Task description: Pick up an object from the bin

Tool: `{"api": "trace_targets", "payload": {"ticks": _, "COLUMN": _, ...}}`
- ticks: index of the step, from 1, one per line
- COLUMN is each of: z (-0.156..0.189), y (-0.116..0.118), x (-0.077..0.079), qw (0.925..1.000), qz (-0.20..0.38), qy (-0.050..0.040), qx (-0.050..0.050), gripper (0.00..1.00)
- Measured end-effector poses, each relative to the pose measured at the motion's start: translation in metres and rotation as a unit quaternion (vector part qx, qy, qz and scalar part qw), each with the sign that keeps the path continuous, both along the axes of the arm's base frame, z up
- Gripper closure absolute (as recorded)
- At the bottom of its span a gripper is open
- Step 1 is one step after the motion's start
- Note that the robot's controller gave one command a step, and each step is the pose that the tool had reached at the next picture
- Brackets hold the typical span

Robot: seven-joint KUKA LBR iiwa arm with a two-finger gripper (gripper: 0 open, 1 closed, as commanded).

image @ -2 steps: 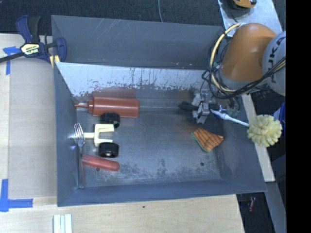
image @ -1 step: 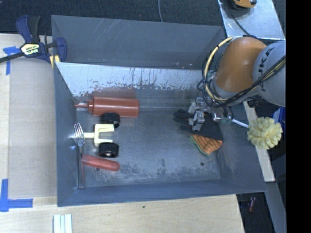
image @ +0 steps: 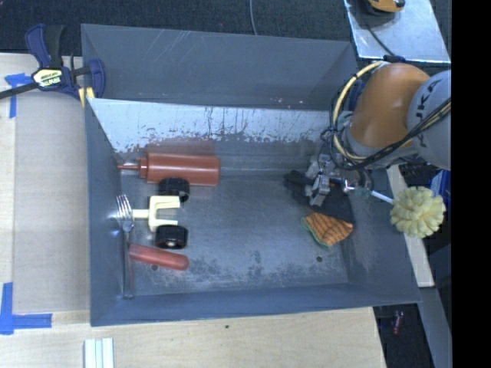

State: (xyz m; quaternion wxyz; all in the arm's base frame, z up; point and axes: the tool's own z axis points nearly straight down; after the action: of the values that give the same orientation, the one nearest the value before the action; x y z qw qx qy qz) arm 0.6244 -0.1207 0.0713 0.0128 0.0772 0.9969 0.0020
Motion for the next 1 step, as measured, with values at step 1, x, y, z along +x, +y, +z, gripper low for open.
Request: {"api": "trace_targets", "payload": {"ticks": 1, "z": 0.0006, "y": 0.0015, "x": -0.0011, "qw": 1.0, "qz": 0.007, "qy": 0.0007, "qx": 0.0, "gripper": 1.0}}
